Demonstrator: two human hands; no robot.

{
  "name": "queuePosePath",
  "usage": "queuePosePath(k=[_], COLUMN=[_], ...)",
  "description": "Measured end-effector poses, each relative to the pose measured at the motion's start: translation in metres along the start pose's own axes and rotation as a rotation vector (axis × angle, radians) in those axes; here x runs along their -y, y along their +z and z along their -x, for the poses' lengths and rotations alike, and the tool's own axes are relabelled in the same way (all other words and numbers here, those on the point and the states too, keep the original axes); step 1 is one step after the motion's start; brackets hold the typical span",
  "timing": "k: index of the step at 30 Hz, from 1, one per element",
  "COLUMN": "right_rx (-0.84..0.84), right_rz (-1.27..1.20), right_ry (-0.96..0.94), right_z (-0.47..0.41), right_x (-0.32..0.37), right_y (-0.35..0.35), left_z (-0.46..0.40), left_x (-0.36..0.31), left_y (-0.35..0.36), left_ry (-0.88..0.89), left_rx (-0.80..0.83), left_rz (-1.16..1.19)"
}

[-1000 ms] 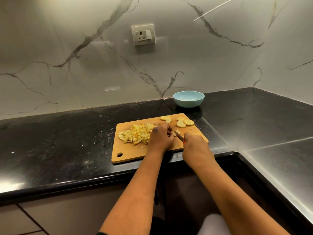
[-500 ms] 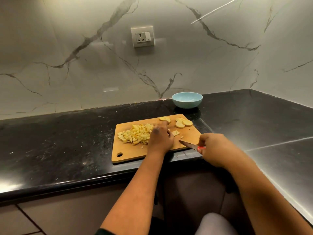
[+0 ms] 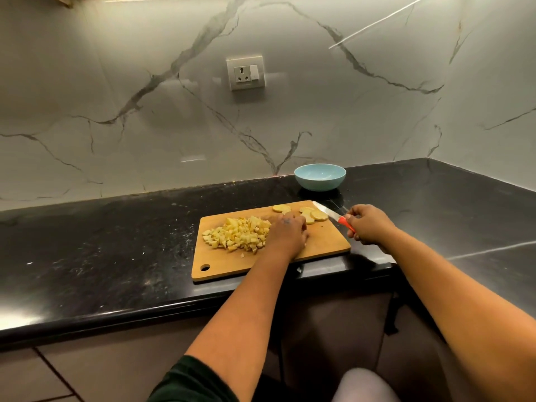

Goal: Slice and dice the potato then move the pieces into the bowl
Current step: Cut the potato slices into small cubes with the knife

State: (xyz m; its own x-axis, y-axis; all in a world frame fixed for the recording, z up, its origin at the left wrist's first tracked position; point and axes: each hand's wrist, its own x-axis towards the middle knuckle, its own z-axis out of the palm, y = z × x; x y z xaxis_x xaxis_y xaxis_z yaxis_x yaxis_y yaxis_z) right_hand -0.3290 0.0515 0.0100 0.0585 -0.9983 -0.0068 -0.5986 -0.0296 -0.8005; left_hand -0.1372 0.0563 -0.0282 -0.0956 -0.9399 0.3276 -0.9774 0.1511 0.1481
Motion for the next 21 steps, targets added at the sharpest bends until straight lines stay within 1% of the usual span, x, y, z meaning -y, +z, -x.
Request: queuePosePath(k=[2,4,6,8,10,12,14,16,19,21], right_rx=[-0.054,-0.043,-0.007,0.028,0.045,0.056,0.078,0.098,0.102,0.098], right_rz=[0.002,-0.004,-0.069,-0.131,-0.142,-0.153,-0.163,-0.182,-0.2,-0.215], right_ry=[-0.049,-0.078,-0.075,-0.057,-0.045,-0.03,-0.004,0.018,0.035,0.037], right_z=[-0.003,-0.006,-0.008,-0.012,-0.016,-0.02,-0.024,-0.026,-0.027,-0.027], right_x=[-0.014,-0.022,-0.024,-0.022,-0.02,-0.019,-0.018,-0.017,-0.018,-0.019], right_y=[0.003,0.008,0.011,0.013,0.017,0.018,0.018,0.017,0.018,0.018], left_z=[0.0,-0.001,-0.001,-0.001,-0.002,-0.001,0.002,0.009,0.02,0.024], left_x=[0.002,0.01,0.022,0.033,0.041,0.045,0.04,0.029,0.011,0.006], left_y=[-0.004,-0.008,-0.011,-0.013,-0.017,-0.021,-0.025,-0.026,-0.016,-0.008], left_ry=[0.021,0.011,-0.041,-0.106,-0.166,-0.171,-0.13,-0.07,0.008,0.02], left_rx=[-0.042,-0.078,-0.098,-0.14,-0.194,-0.227,-0.206,-0.143,-0.022,-0.015], left_rz=[-0.129,-0.232,-0.293,-0.286,-0.199,-0.107,-0.017,0.062,0.034,-0.016])
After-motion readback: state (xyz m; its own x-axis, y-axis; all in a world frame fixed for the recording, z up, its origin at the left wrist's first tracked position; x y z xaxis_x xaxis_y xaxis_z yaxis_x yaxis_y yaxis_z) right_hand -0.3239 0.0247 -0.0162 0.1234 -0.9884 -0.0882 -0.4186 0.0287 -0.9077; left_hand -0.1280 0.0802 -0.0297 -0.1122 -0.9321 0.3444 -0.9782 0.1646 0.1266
